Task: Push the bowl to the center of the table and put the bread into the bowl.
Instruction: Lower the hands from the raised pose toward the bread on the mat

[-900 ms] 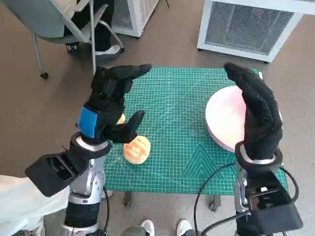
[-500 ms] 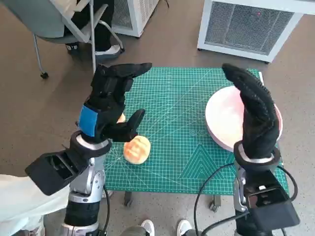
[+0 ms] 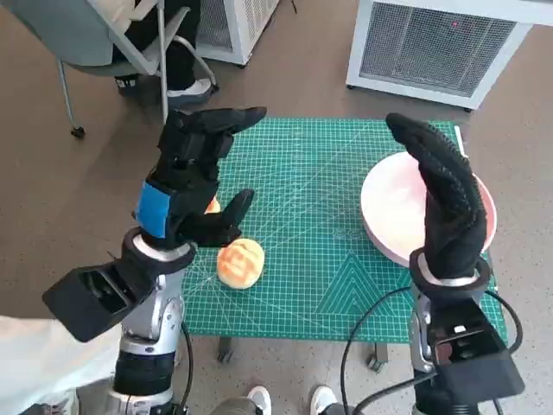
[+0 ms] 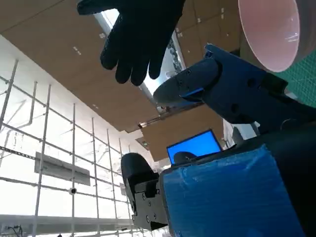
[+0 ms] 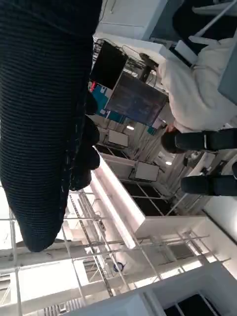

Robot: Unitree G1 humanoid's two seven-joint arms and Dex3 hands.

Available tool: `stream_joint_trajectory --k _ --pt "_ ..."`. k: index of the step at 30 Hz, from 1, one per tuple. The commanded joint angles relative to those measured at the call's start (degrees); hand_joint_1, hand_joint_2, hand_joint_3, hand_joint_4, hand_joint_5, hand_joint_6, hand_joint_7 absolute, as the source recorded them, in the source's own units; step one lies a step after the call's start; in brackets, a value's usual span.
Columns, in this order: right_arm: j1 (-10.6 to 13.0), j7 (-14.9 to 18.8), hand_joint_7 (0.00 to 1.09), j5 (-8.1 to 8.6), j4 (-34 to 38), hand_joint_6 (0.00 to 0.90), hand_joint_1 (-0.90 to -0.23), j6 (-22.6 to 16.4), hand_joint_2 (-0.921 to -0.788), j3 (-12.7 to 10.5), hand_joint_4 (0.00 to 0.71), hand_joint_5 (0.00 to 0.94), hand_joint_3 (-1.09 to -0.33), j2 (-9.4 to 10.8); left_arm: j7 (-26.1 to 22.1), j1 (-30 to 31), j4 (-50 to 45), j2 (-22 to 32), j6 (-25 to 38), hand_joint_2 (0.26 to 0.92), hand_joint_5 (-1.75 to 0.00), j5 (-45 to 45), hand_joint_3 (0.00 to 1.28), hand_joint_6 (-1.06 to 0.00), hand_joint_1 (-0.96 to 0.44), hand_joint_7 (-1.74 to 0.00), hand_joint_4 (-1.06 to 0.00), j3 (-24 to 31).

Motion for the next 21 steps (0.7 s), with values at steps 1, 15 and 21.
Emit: stream_joint_trajectory --k 1,15,21 --pt "0.29 0.90 0.82 2.08 2.41 0.062 -0.390 -0.39 -0.921 -2.90 0.416 0.005 -0.519 -2.70 0.20 -1.04 0.67 -0.19 -0.49 0.691 -0.81 -0.01 0.81 0.00 -0.27 -1.08 0.00 0.26" --pt "-1.01 -6.33 0.63 3.09 20.06 0.170 -0.349 -5.03 -0.921 -16.75 0.406 0.000 -0.510 -8.90 0.59 -0.69 0.72 0.23 -0.59 0.686 -0.77 0.22 0.82 0.00 -0.26 -1.09 0.00 1.01" --pt "-3.21 -11.29 0.63 1.60 30.68 0.167 -0.356 -6.66 -0.921 -20.24 0.388 0.000 -0.522 -11.84 0.79 -0.91 1.15 0.37 -0.77 0.683 -0.78 0.11 0.82 0.00 -0.25 -1.09 0.00 1.48"
